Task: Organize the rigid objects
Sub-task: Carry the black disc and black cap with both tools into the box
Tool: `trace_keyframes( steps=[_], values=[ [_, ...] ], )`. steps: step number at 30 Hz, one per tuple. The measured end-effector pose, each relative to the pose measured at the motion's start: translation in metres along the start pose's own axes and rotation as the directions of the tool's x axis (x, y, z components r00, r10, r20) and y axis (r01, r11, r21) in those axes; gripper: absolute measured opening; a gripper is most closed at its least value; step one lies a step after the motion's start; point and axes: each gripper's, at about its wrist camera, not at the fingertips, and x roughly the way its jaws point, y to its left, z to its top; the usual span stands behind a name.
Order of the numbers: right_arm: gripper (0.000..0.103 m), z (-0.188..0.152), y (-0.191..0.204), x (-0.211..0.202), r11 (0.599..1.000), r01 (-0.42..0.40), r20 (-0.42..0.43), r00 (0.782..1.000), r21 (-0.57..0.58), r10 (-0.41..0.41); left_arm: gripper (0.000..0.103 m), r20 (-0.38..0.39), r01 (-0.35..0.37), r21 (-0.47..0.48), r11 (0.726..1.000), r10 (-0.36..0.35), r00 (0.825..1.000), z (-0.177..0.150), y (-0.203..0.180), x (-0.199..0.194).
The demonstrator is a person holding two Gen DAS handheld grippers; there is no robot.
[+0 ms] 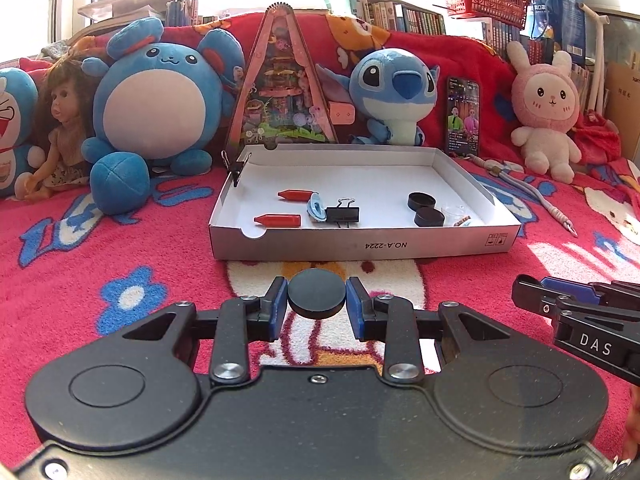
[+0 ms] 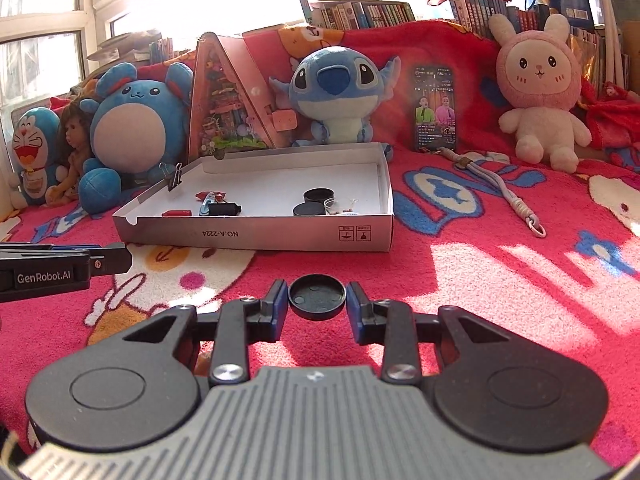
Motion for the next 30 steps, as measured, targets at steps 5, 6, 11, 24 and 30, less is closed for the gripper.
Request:
trace_keyframes(
  steps=[5,6,11,24,30],
  values=[
    [0.037,0.009,-0.004,0.005,1.0,0.014,0.001,1.0,0.008,-0.014,0.03,0.019,-0.011,-0.011,1.0,0.011,1.0,0.014,0.004,0.005],
    [0.037,0.013,-0.006,0.007,1.0,0.015,0.001,1.0,0.015,-0.015,0.03,0.023,-0.014,-0.015,1.0,0.014,1.0,0.018,0.005,0.007],
    [0.037,0.027,-0.014,0.013,0.998,0.011,0.0,1.0,0.06,-0.011,0.03,0.035,-0.022,-0.039,0.999,0.024,0.999,0.033,0.013,0.014],
    [0.037,0.057,-0.025,0.04,0.994,0.003,-0.016,1.0,0.111,-0.001,0.03,-0.04,0.008,-0.139,0.99,-0.014,0.999,0.075,0.038,0.063],
    [0.037,0.075,-0.032,0.054,0.99,0.0,-0.034,0.999,0.138,0.005,0.03,-0.095,0.011,-0.157,0.988,-0.026,0.995,0.092,0.044,0.09]
  ],
)
